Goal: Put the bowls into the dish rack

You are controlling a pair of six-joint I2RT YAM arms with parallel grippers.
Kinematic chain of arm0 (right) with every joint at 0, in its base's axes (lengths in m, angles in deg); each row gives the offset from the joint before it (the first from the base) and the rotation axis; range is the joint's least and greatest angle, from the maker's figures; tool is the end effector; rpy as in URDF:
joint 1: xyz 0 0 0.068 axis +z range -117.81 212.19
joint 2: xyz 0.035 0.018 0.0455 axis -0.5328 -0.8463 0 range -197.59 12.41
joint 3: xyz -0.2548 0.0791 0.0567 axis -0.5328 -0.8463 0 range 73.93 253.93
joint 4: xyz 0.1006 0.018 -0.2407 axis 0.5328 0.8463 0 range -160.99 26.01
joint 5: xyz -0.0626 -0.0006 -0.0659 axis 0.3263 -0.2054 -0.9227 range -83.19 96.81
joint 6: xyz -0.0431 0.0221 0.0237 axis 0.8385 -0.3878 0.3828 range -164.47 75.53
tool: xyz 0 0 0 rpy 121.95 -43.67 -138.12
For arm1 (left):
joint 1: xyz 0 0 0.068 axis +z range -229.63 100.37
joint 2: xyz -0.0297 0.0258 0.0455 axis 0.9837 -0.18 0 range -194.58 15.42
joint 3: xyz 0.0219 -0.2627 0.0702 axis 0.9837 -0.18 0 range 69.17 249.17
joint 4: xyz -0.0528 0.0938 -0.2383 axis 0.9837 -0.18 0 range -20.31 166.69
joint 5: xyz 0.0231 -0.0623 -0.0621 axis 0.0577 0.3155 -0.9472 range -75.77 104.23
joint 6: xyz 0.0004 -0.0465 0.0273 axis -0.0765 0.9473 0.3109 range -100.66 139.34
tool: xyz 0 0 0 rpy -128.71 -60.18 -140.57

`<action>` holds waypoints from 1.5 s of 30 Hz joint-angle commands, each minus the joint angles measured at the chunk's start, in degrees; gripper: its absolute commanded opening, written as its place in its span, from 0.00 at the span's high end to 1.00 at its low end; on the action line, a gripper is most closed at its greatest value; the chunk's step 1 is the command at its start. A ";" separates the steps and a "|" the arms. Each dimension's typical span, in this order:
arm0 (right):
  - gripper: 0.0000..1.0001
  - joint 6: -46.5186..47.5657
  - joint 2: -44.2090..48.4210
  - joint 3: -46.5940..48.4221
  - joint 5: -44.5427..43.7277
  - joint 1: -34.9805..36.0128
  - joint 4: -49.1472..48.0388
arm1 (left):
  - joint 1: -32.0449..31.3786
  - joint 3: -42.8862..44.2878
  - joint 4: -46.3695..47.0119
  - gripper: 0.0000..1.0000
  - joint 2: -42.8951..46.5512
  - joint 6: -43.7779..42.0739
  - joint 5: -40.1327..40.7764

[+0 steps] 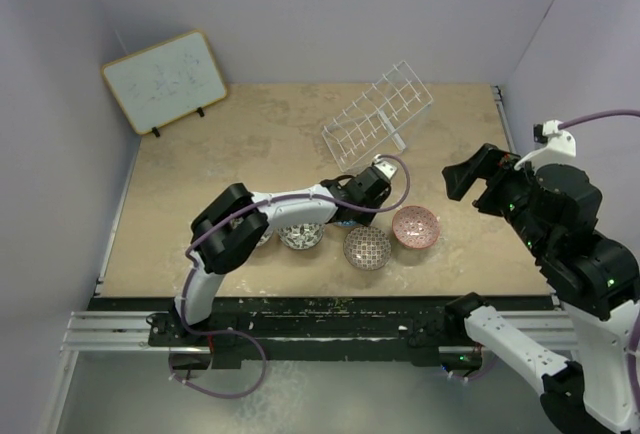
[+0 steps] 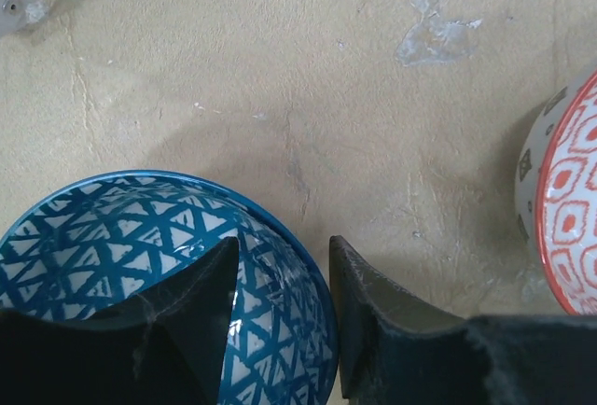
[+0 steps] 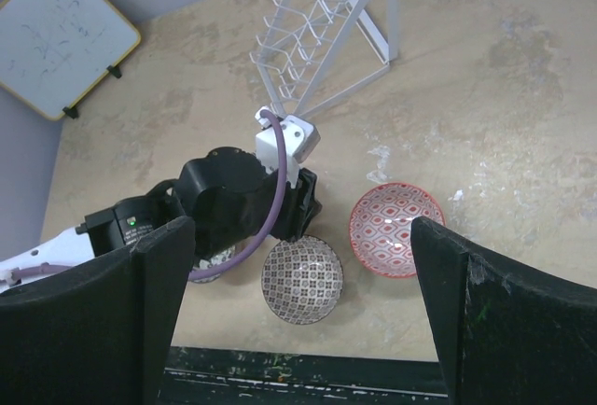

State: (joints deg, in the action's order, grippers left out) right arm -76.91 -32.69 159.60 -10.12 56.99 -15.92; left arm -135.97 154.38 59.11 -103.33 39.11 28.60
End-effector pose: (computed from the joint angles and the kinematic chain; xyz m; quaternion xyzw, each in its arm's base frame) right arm 0.0819 0.0264 0.4784 0.1421 0.7743 0.1879 0.5873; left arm 0.2581 -0.3717 0.1750 0.2540 0.9014 -0.1106 0.3327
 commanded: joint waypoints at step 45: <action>0.02 -0.82 -1.31 3.52 -0.24 0.08 1.27 | 22.19 -12.56 31.04 1.00 28.53 22.54 -20.20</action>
State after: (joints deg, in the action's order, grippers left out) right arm -77.52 -33.68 162.09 -10.16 56.99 -13.99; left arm -117.65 145.77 77.97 -77.02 53.84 17.21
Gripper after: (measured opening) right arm 0.985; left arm 0.084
